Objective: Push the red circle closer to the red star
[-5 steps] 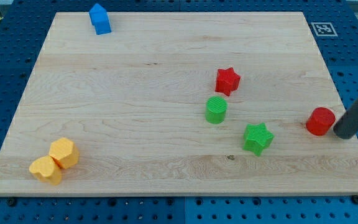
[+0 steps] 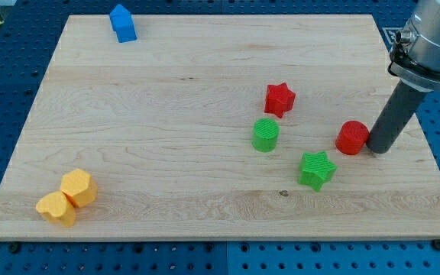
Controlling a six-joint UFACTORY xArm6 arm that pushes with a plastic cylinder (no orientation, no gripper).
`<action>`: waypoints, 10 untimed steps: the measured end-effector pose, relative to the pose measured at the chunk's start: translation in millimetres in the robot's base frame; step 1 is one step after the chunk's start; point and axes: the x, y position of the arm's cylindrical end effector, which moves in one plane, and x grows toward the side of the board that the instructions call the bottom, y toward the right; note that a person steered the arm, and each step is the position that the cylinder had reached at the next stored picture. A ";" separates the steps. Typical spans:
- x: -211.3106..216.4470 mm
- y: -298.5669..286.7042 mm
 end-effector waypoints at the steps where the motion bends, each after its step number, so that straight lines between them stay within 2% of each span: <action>1: 3.0 -0.9; 7: 5.0 -33.7; 10: -31.3 -83.0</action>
